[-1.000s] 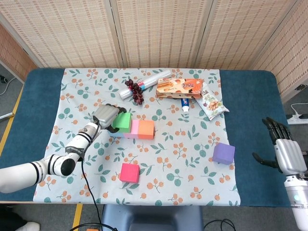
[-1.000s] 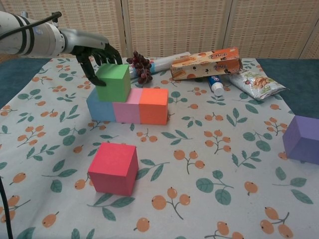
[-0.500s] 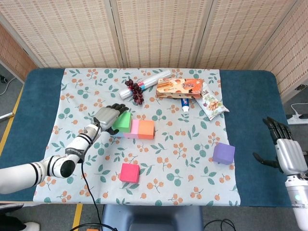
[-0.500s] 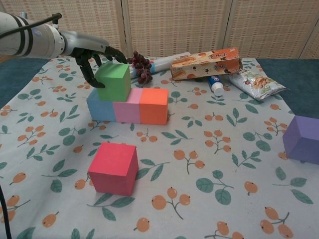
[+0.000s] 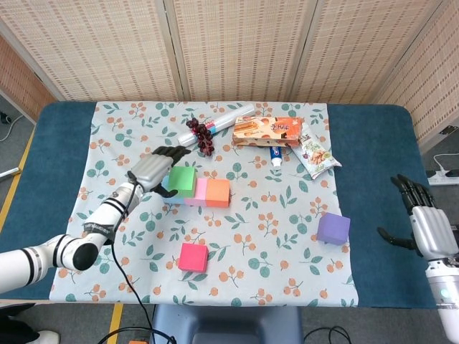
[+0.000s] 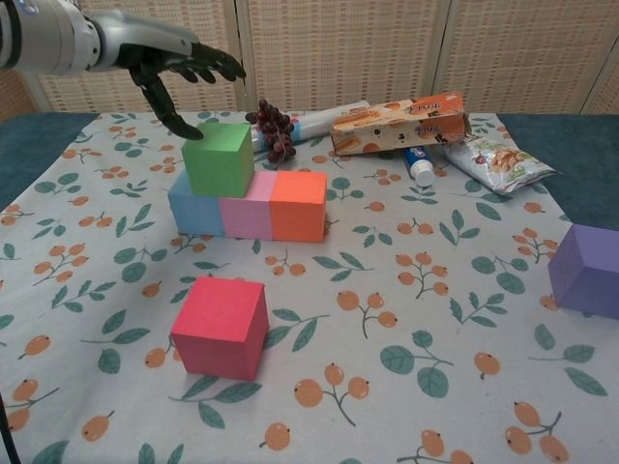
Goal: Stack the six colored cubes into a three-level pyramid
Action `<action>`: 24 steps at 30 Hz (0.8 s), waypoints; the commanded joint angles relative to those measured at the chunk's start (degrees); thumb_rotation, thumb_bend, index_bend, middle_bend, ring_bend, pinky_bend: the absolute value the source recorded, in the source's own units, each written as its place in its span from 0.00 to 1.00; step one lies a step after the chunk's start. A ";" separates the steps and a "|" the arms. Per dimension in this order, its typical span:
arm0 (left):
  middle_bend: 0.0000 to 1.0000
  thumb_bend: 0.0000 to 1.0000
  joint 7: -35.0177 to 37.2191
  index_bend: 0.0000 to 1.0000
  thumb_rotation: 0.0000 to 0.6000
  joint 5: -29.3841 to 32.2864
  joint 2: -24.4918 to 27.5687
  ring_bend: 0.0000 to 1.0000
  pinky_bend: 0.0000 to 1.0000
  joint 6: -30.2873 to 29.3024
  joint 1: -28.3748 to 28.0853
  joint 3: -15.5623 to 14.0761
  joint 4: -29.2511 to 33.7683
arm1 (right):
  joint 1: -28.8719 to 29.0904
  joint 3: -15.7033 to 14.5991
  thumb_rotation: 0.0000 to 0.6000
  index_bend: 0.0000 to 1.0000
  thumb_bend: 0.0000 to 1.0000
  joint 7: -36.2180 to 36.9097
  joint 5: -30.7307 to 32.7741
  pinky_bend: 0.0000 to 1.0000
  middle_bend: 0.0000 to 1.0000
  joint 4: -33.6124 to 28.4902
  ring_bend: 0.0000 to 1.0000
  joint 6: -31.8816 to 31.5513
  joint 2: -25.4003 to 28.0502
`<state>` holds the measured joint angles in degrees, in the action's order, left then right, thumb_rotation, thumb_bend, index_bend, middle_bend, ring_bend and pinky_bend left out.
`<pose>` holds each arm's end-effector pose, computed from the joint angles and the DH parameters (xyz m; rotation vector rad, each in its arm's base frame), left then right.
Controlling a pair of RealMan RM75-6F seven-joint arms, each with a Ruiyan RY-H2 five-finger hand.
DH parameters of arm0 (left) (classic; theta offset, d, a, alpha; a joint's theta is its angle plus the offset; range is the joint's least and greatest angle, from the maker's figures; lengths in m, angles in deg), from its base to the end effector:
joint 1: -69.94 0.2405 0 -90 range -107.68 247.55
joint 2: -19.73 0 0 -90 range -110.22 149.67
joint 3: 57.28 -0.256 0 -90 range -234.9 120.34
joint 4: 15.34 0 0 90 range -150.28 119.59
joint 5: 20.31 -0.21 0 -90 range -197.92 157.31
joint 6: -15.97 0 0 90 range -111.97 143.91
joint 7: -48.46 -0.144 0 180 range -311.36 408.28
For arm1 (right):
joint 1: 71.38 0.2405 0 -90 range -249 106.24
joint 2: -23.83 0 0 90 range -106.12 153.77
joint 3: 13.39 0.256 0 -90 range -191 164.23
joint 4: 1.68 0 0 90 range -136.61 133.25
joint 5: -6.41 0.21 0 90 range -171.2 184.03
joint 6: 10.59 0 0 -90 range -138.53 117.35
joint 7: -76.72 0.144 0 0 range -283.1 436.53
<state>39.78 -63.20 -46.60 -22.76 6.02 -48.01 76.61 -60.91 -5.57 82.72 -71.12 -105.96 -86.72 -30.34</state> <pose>-0.0787 0.4173 0.0812 -1.9154 -1.0873 -0.8750 -0.2774 -0.2226 0.1909 1.3283 -1.0706 0.9973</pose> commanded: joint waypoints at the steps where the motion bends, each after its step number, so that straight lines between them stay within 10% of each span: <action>1: 0.00 0.28 4.03 0.02 1.00 -5.71 3.13 0.00 0.04 -6.28 5.32 1.66 2.11 | 0.98 -0.61 1.00 0.00 0.10 -1.26 -0.30 0.04 0.02 1.10 0.00 1.91 -0.72; 10: 0.12 0.28 4.01 0.21 1.00 -15.54 4.48 0.03 0.11 -18.84 16.01 -2.49 2.41 | 5.82 -1.43 1.00 0.00 0.06 -3.29 2.87 0.12 0.09 8.09 0.00 11.35 -7.75; 24: 0.13 0.28 10.08 0.22 1.00 -25.35 6.21 0.03 0.11 -22.99 23.70 -5.19 2.94 | 9.40 -2.34 1.00 0.02 0.03 -6.34 6.44 0.13 0.10 17.58 0.00 17.93 -16.45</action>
<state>48.13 -86.56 -40.70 -44.79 28.47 -52.75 79.63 -52.00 -7.81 76.67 -65.43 -89.91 -69.62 -45.41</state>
